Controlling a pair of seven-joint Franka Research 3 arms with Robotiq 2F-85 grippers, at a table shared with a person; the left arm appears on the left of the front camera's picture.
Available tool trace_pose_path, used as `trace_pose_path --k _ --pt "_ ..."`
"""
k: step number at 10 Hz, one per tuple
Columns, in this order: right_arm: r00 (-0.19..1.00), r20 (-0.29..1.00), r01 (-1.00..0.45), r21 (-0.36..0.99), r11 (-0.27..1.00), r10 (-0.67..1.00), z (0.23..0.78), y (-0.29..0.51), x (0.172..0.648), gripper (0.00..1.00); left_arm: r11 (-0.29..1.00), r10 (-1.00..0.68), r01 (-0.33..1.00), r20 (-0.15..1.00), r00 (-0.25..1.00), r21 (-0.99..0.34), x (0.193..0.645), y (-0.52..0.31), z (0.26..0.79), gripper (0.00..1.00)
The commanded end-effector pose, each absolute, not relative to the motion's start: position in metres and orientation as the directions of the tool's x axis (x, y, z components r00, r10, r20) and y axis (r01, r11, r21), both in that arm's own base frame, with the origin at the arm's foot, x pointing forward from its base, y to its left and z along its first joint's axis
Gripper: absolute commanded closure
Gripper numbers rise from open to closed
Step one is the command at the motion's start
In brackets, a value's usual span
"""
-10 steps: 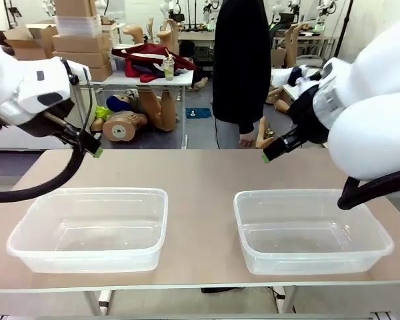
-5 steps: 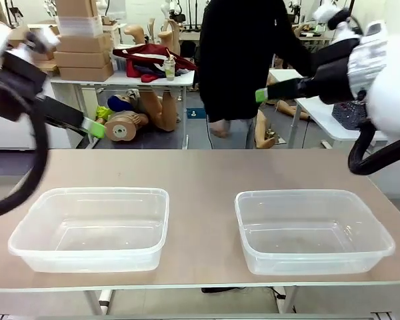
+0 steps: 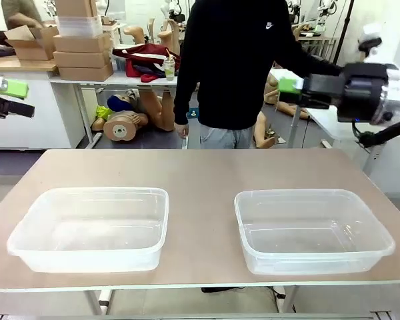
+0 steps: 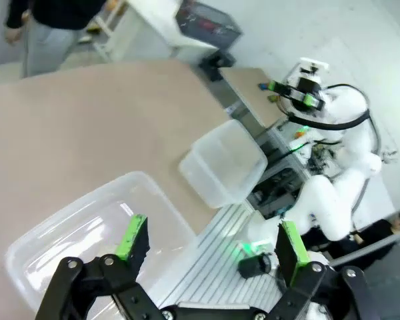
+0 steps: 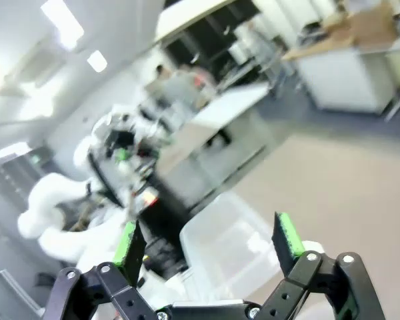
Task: Sort the waste into each basket.
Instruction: Pick up the Organizing box on the left side of the table and lift it.
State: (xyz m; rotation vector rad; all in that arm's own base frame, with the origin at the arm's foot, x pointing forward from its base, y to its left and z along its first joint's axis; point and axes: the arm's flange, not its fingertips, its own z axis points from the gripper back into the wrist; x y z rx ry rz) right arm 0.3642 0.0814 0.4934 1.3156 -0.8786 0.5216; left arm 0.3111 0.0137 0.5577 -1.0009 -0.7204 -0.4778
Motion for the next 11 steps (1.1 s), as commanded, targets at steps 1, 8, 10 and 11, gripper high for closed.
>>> trace_pose_path --k 1,8,10,11 --pt "0.717 0.693 -0.677 0.664 0.317 0.078 0.404 0.013 0.225 0.0 0.414 -0.032 0.693 0.752 0.659 -0.59 0.303 0.009 0.569 0.0" --pt "0.613 0.775 -0.754 0.632 0.18 -0.152 0.498 0.084 0.365 0.0 0.421 -0.027 0.677 0.737 0.675 -0.604 0.298 0.009 0.572 0.0" --pt "0.754 0.656 -0.653 0.744 0.142 0.026 0.577 0.168 0.406 0.0 0.706 -0.292 0.607 0.631 0.719 -0.364 0.29 -0.001 0.59 0.0" --pt "0.778 0.61 -0.628 0.754 0.193 0.152 0.608 0.21 0.416 0.0 0.783 -0.35 0.565 0.568 0.745 -0.259 0.285 -0.001 0.594 0.0"
